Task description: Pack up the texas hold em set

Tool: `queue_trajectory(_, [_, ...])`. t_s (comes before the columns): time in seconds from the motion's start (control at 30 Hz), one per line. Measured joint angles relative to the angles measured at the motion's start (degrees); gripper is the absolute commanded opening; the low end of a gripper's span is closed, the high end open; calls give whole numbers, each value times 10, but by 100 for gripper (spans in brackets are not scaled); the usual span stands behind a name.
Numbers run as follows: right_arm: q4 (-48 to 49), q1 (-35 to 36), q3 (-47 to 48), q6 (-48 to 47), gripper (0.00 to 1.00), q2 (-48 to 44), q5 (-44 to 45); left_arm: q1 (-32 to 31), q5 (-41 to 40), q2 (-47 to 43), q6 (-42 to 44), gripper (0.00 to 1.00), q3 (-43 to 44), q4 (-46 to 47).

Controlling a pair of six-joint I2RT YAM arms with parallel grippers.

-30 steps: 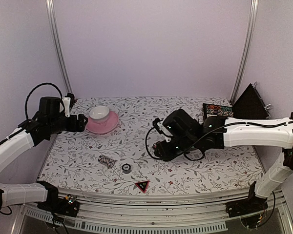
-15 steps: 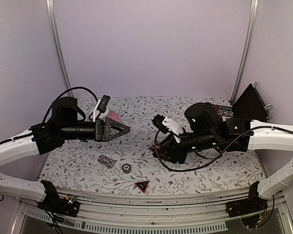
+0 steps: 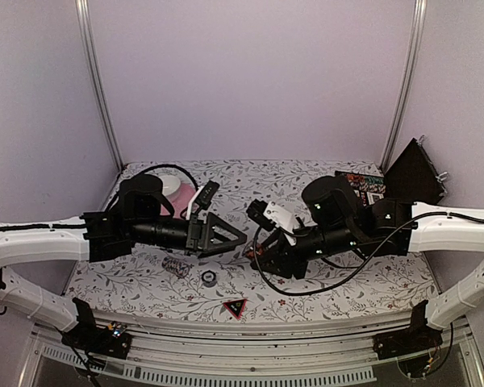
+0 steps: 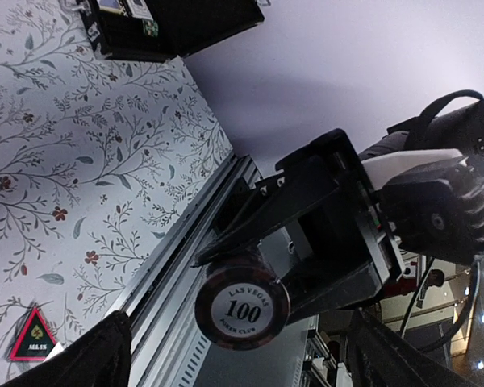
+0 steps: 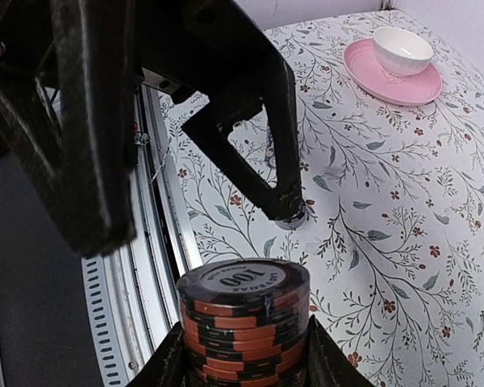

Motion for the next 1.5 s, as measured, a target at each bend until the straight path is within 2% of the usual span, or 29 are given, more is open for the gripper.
queue_trajectory(0.27, [-1, 3, 4, -22, 30, 13, 2, -19, 2, 39, -19, 92, -6, 30])
queue_trajectory(0.5, [-13, 3, 13, -35, 30, 18, 8, -34, 2, 66, -29, 73, -6, 46])
queue_trajectory(0.63, [-17, 3, 16, -41, 30, 19, 10, -38, 0, 69, -32, 65, -6, 52])
queue_trajectory(0.8, [-24, 3, 19, -47, 30, 29, 12, -41, -1, 74, -36, 62, -6, 63])
queue_trajectory(1.33, [-46, 7, 31, -62, 30, 44, 17, -44, -12, 88, -51, 38, -21, 84])
queue_trajectory(1.43, [-49, 7, 31, -63, 33, 44, 18, -45, -12, 89, -54, 27, -25, 92])
queue_trajectory(1.5, [-50, 9, 31, -62, 40, 44, 21, -46, -13, 90, -56, 20, -26, 95])
